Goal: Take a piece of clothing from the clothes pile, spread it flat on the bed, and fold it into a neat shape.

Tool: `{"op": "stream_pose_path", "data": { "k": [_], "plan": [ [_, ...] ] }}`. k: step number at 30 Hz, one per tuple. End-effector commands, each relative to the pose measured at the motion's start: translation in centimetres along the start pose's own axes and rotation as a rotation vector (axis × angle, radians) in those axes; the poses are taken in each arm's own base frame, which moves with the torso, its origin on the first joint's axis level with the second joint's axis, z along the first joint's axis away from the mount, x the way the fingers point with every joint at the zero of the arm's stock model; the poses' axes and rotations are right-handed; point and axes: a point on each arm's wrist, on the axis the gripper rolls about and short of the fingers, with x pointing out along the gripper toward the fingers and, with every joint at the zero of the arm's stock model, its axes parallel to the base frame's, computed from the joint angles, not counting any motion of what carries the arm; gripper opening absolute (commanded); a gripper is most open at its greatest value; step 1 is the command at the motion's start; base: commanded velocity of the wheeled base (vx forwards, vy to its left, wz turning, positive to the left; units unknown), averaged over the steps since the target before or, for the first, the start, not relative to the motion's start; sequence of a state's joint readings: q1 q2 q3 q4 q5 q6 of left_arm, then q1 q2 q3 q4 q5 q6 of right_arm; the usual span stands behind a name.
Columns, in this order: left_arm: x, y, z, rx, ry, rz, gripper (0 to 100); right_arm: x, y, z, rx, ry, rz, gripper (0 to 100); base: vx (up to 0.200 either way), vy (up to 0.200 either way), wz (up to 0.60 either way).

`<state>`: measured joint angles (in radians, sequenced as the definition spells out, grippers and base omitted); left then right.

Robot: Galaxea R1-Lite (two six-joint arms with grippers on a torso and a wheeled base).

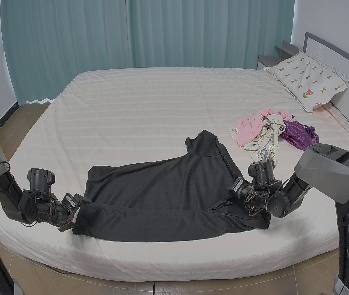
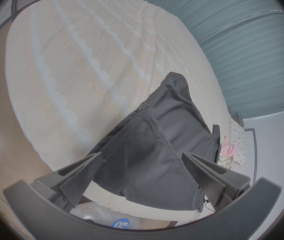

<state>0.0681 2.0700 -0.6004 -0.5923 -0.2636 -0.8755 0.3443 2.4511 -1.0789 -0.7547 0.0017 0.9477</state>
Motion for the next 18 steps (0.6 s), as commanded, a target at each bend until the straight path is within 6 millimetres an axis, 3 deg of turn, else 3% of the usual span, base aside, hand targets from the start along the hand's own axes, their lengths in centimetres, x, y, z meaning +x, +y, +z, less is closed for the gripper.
{"op": "stream_pose_path", "data": {
  "k": [1, 5, 11, 18],
  "plan": [
    [0.4, 0.3, -0.1, -0.005, 0.009, 0.009, 100, 0.1, 0.0, -0.6, -0.005, 0.011, -0.004, 0, 0.0, 0.0, 0.0],
    [0.5, 0.3, -0.1, -0.003, 0.005, 0.004, 100, -0.6, 0.3, -0.3, 0.014, 0.006, -0.002, 0, 0.0, 0.0, 0.0],
    [0.6, 0.4, -0.1, 0.0, 0.0, -0.001, 100, -3.1, 1.5, 0.0, 0.043, 0.0, 0.018, 0, 0.0, 0.0, 0.0],
    [0.6, 0.4, -0.1, 0.002, 0.001, 0.0, 100, -6.6, 3.4, -1.6, -0.046, -0.002, 0.016, 0, 0.0, 0.0, 0.0]
  ]
}}
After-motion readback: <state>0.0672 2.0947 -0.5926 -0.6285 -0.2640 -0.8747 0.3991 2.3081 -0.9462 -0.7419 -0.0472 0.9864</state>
